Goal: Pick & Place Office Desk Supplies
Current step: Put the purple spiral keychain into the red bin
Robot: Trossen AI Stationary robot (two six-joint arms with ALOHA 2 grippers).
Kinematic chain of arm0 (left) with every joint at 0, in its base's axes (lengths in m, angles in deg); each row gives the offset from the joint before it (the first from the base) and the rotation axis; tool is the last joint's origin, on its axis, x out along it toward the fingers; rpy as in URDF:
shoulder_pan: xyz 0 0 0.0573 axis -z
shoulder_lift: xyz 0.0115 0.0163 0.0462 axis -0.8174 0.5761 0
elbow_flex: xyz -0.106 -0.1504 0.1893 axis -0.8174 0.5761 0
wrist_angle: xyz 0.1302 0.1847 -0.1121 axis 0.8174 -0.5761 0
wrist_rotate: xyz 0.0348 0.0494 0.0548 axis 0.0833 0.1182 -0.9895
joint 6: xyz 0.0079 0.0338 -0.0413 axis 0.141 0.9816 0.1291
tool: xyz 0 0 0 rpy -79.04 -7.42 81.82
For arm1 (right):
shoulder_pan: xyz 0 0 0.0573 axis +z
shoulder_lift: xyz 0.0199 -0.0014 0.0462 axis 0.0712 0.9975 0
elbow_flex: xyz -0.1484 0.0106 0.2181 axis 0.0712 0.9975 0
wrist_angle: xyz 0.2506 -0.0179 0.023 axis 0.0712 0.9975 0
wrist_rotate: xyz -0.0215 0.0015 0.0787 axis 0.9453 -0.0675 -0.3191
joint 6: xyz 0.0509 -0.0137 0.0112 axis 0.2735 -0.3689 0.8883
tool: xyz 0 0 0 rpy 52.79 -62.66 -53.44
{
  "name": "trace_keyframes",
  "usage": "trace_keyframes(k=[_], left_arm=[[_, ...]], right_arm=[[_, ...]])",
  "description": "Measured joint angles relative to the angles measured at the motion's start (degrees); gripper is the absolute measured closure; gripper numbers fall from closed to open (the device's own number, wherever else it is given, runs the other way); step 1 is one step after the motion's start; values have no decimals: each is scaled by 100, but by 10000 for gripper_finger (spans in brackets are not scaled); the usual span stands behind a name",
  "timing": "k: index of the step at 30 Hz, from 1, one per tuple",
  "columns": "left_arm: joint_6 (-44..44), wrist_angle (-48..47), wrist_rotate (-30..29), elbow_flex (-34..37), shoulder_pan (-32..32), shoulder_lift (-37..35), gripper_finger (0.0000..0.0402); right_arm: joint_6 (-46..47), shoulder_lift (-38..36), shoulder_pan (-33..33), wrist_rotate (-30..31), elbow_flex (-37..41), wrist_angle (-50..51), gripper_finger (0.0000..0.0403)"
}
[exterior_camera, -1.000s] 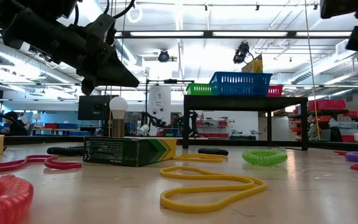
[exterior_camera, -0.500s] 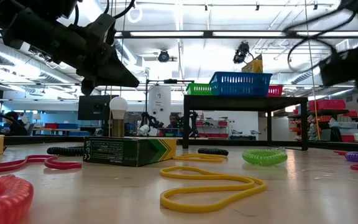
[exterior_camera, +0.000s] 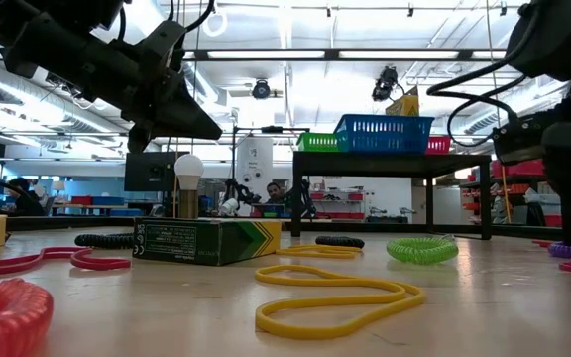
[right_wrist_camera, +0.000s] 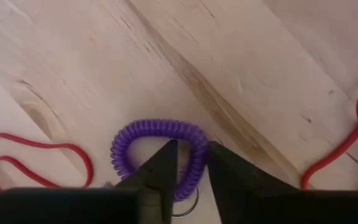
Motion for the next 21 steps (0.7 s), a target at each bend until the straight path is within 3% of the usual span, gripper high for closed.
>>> trace_keyframes(k=[8,21], left_arm=[[470,-2,31,0,0,1,386],[435,44,33,0,0,1,386]], right_arm=[[-320,48,-20,-11,-266,390,384],[-1453,36,-22,54,-2312,1626,385]])
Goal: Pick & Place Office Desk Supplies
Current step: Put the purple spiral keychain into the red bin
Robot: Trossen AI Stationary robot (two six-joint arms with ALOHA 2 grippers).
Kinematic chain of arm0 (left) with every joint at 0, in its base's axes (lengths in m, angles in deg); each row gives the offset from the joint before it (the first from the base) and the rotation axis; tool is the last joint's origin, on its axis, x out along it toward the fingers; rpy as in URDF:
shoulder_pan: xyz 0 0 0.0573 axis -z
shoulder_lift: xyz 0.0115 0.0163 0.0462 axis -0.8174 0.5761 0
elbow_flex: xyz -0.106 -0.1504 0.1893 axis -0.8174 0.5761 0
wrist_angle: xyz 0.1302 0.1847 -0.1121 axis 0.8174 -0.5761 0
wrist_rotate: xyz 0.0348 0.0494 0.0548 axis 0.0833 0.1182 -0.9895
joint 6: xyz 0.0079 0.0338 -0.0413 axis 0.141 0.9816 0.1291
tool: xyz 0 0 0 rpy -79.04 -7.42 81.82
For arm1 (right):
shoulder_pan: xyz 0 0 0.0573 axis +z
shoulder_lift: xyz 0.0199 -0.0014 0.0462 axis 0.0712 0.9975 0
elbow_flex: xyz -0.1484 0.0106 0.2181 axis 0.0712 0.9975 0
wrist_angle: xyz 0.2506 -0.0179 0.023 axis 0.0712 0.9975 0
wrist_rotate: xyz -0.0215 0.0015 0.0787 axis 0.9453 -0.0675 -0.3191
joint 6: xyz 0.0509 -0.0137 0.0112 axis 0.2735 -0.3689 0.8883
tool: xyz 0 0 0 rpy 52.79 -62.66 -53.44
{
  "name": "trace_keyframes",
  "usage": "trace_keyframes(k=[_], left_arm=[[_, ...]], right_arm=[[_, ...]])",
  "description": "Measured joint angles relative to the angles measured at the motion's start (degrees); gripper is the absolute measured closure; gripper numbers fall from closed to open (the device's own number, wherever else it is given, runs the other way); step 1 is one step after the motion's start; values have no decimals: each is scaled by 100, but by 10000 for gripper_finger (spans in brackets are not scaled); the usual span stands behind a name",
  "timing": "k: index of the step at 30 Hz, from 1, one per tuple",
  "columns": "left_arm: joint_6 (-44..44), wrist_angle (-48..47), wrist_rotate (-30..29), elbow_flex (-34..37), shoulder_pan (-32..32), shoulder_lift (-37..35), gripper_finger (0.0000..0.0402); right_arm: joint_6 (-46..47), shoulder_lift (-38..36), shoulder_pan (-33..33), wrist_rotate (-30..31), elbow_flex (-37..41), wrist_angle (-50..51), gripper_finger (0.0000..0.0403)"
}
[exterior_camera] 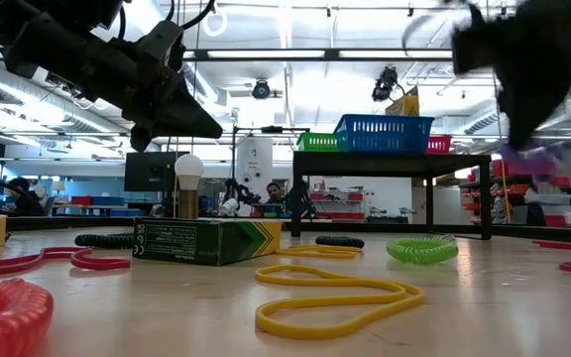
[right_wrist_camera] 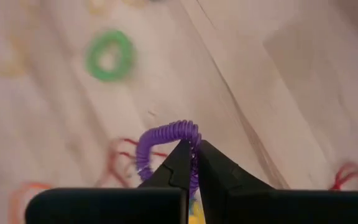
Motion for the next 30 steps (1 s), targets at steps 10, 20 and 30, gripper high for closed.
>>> trace_keyframes(k=[10,20,30], left_arm=[[-1,0,0,0,0,0,386],[-1,0,0,0,0,0,386],[-1,0,0,0,0,0,386]], right_arm=[[-706,-3,-322,175,-1395,363,385],[-1780,-5,-1160,144,-2802,367,385],[-2349,-14,-2565,172,-4596,635,385]])
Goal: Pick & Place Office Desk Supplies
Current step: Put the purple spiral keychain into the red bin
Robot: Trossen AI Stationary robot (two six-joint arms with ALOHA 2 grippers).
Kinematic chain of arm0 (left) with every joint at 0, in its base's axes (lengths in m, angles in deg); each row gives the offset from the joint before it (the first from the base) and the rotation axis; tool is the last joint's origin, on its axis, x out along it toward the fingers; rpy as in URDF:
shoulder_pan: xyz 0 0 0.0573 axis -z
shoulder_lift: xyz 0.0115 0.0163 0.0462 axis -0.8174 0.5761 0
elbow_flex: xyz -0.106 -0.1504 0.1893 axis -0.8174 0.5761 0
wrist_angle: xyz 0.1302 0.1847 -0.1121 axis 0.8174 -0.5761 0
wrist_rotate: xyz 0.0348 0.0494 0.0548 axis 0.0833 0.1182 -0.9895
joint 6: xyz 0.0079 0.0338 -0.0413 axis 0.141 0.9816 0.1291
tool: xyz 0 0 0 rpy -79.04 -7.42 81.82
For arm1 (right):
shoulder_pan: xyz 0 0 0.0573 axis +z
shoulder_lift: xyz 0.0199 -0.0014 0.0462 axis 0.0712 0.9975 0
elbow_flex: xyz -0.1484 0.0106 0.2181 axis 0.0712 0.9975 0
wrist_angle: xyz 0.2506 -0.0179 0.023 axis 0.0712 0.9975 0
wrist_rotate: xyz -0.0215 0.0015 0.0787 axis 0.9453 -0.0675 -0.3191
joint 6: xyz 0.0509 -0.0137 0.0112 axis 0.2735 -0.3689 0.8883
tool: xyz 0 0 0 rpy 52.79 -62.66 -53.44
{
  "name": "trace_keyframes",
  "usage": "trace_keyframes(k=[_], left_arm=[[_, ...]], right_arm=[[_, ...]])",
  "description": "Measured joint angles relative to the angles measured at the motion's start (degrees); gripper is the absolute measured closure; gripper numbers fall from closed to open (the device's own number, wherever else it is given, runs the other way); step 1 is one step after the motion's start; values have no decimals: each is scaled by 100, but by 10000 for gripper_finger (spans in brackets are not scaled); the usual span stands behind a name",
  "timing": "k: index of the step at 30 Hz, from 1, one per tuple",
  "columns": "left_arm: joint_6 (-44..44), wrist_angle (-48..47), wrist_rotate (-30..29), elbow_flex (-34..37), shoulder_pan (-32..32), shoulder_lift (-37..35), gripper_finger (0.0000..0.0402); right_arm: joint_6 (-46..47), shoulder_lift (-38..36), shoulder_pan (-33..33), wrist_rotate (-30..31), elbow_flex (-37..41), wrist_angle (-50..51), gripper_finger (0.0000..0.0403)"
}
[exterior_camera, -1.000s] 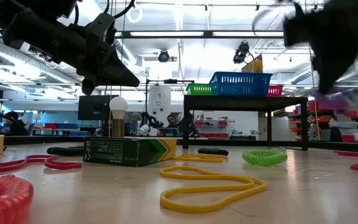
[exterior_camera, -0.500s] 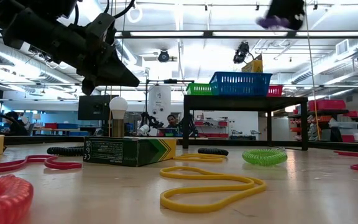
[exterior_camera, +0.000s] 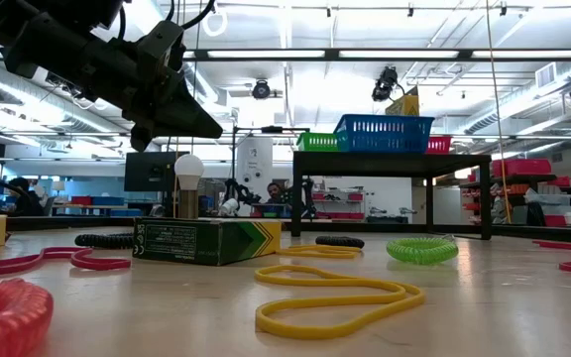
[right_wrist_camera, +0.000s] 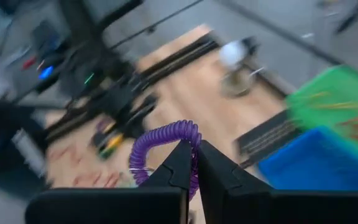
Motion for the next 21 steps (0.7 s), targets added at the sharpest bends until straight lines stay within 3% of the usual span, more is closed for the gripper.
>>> trace_keyframes(k=[4,12,21], left_arm=[[0,0,0,0,0,0,386],[0,0,1,0,0,0,386],[0,0,1,0,-1,0,386]], right_arm=[[-388,-8,-989,261,-266,262,385],[-1158,593,-3234,83,-263,1185,385],[-1899,1813,-4328,7,-261,1401,385]])
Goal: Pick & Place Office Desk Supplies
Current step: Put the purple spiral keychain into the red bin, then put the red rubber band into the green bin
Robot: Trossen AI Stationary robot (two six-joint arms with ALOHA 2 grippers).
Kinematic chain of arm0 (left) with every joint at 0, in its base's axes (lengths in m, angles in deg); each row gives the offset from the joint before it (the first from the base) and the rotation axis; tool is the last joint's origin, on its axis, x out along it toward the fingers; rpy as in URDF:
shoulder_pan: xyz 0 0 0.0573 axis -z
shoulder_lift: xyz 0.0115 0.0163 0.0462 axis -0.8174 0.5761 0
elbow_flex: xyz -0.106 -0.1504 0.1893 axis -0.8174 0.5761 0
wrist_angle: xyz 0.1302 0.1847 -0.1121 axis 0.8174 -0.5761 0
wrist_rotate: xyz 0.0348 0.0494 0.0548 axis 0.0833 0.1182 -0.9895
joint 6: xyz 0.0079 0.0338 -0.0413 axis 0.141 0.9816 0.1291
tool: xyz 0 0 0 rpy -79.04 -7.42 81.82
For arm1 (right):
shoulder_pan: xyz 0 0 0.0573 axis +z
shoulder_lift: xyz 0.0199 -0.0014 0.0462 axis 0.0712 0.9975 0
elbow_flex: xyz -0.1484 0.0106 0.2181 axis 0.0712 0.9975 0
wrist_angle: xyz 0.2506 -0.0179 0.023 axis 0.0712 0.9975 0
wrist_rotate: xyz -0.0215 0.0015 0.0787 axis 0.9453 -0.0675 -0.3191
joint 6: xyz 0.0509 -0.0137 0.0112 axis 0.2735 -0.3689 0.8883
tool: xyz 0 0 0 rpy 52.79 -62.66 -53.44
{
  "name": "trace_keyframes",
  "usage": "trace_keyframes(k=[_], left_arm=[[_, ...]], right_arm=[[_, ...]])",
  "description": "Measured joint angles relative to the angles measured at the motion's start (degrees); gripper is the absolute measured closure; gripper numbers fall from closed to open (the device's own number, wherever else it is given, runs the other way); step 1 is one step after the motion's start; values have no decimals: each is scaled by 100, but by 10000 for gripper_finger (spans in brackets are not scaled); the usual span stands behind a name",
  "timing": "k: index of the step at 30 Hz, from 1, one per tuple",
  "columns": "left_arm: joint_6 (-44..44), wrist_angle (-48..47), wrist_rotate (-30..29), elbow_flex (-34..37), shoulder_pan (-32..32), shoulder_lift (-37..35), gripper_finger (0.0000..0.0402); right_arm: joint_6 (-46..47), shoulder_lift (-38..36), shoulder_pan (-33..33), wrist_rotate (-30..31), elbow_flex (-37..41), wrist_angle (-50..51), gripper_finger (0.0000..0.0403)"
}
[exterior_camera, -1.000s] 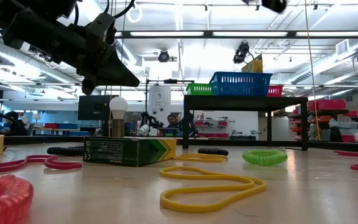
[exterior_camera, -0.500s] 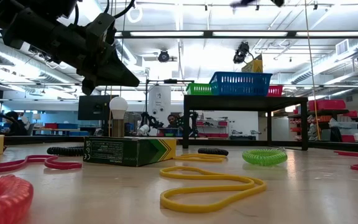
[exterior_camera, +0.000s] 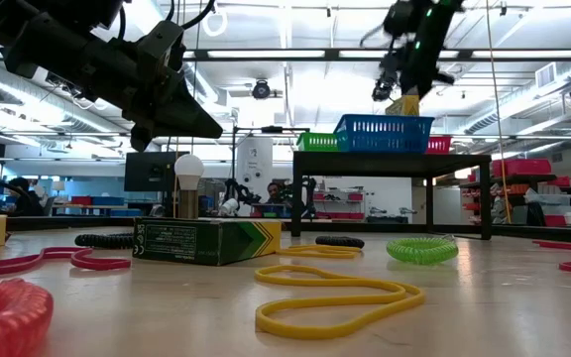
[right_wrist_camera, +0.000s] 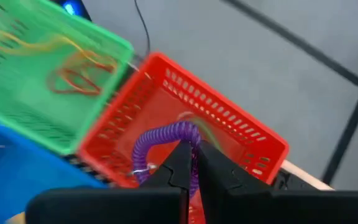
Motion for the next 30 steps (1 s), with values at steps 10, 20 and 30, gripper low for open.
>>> trace_keyframes(k=[10,20,30], left_arm=[[0,0,1,0,1,0,386],[0,2,1,0,1,-2,386],[0,1,1,0,0,0,386]], right_arm=[[-215,785,-126,-45,2,37,370],[-197,631,-112,347,2,131,277],[-426,-780,526,299,2,497,338]])
